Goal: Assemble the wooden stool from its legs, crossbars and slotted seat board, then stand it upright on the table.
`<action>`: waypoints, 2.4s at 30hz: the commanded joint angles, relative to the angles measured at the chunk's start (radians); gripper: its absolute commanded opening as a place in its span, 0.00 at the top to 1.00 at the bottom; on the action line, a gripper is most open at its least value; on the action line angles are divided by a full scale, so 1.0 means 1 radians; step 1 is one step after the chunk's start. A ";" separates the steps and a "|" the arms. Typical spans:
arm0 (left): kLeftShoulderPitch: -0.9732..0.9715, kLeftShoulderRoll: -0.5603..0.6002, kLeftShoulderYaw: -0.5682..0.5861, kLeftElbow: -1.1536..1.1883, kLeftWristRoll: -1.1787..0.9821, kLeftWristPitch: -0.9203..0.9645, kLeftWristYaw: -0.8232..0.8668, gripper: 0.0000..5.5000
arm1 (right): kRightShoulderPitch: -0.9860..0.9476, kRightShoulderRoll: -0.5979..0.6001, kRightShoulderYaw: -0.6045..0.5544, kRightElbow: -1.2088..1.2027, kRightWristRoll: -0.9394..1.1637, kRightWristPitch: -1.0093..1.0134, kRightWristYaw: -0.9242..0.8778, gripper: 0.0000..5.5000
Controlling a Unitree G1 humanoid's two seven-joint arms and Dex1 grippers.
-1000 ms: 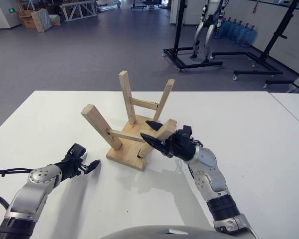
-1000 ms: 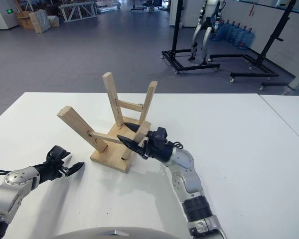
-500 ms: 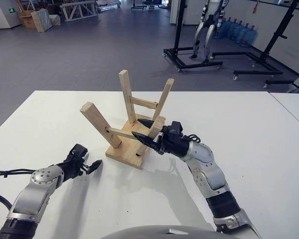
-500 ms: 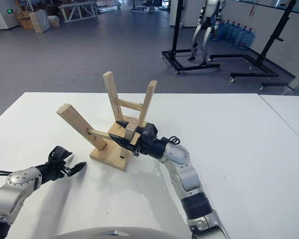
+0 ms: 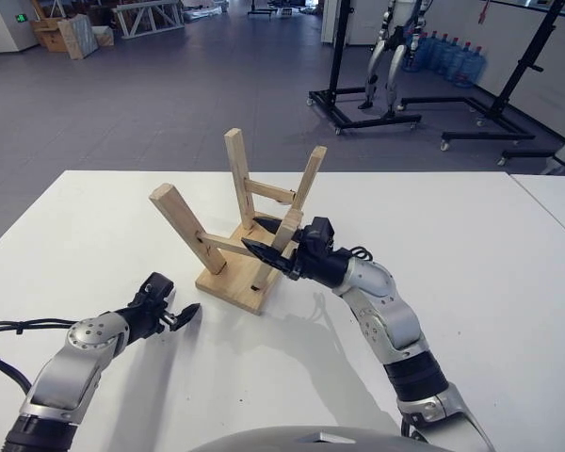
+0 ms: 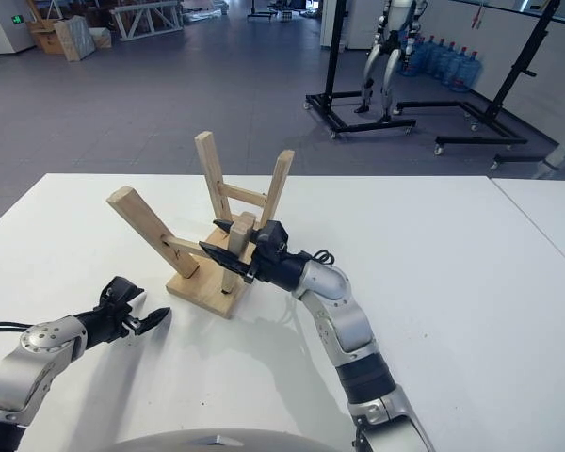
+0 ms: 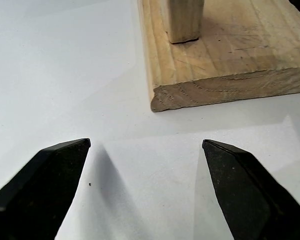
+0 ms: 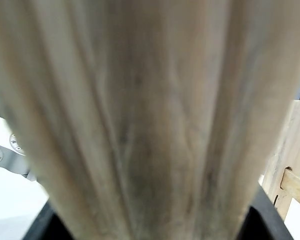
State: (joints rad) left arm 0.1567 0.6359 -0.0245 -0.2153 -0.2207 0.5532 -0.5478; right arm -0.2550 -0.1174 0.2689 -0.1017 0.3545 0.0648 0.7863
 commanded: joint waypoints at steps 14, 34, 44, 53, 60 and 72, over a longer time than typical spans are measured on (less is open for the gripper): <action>-0.095 -0.008 0.176 -0.231 -0.189 0.326 0.004 0.25 | -0.024 -0.037 0.053 -0.034 -0.075 0.079 -0.038 0.63; -0.187 0.088 0.241 -0.332 -0.347 0.534 0.009 0.25 | -0.064 -0.019 0.075 0.011 -0.098 0.110 -0.083 0.63; -0.161 0.170 0.306 -0.377 -0.412 0.612 -0.037 0.25 | -0.087 -0.019 0.081 0.017 -0.111 0.174 -0.105 0.63; -0.555 0.050 0.633 -0.292 -0.945 0.811 0.118 0.25 | -0.088 -0.015 0.077 0.014 -0.113 0.193 -0.110 0.63; -0.645 0.057 0.559 -0.152 -1.616 0.515 0.607 0.25 | -0.082 -0.017 0.071 0.015 -0.115 0.185 -0.114 0.63; -0.440 -0.213 0.317 -0.196 -1.751 0.182 0.920 0.25 | -0.083 -0.013 0.077 0.010 -0.115 0.184 -0.112 0.63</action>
State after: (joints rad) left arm -0.3049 0.4555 0.3099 -0.3926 -1.9715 0.7653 0.3396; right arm -0.3448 -0.1187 0.3441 -0.0959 0.2556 0.2257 0.6789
